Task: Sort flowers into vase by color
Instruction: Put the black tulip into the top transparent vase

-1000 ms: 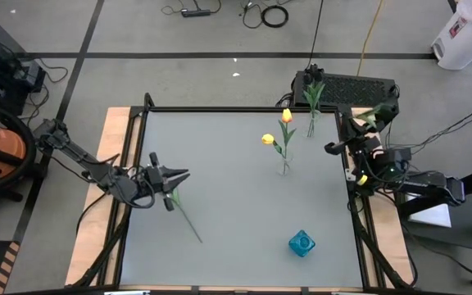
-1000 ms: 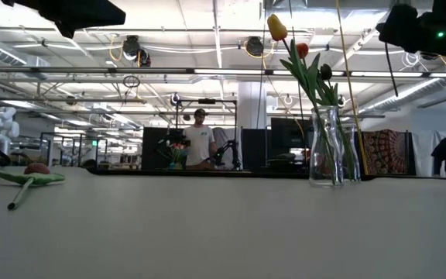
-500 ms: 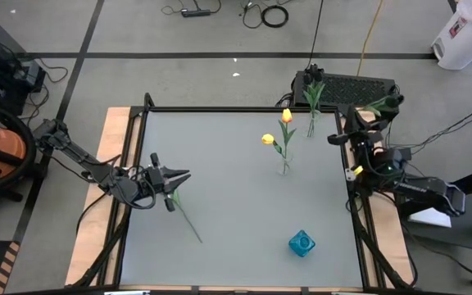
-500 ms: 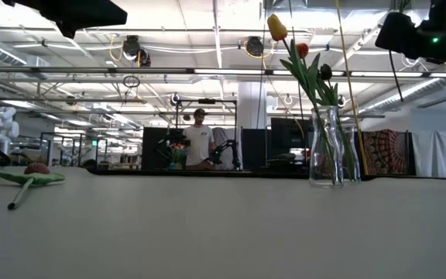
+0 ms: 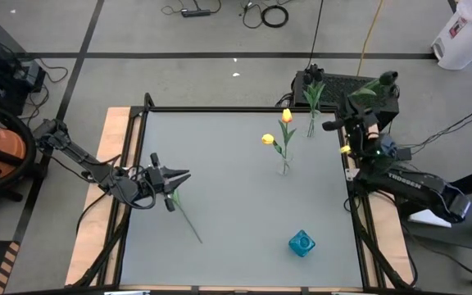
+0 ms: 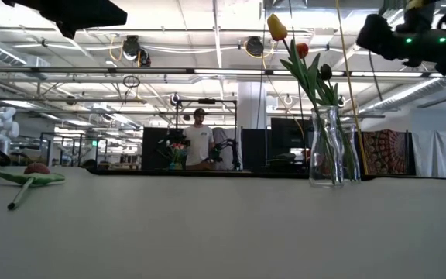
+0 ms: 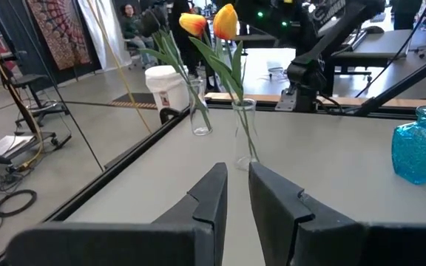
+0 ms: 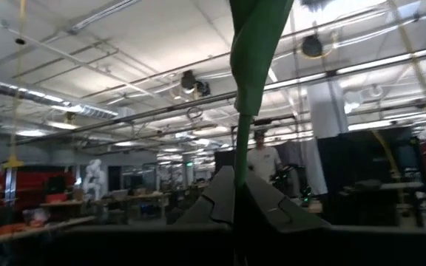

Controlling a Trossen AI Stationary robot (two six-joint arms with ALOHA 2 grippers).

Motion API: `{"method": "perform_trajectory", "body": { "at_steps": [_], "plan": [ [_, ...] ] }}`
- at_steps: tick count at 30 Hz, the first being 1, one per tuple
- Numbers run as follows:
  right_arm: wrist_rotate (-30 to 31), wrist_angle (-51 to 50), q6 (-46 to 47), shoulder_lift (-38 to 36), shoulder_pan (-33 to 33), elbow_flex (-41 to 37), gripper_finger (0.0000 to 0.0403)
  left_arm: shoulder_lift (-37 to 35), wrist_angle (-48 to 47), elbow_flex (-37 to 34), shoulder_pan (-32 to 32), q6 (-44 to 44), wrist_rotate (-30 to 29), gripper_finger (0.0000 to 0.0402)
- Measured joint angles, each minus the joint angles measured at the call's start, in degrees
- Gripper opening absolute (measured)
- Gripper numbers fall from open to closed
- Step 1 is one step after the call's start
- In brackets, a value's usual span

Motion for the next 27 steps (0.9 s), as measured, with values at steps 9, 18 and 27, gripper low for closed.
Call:
{"method": "perform_trajectory", "body": {
  "at_steps": [9,18,27],
  "plan": [
    [-7.3,-0.2,6.6,9.8,-2.1,7.6,0.0000,0.0,0.0,0.0,0.0,0.0,0.0,0.0066],
    [-9.5,0.1,9.0,13.7,-2.0,8.7,0.0000,0.0,0.0,0.0,0.0,-0.1,0.0,0.0066],
    [-11.3,1.2,7.9,14.3,-2.0,8.0,0.0000,0.2,0.0,0.0,0.0,-0.1,0.2,0.0066]
  ]
}}
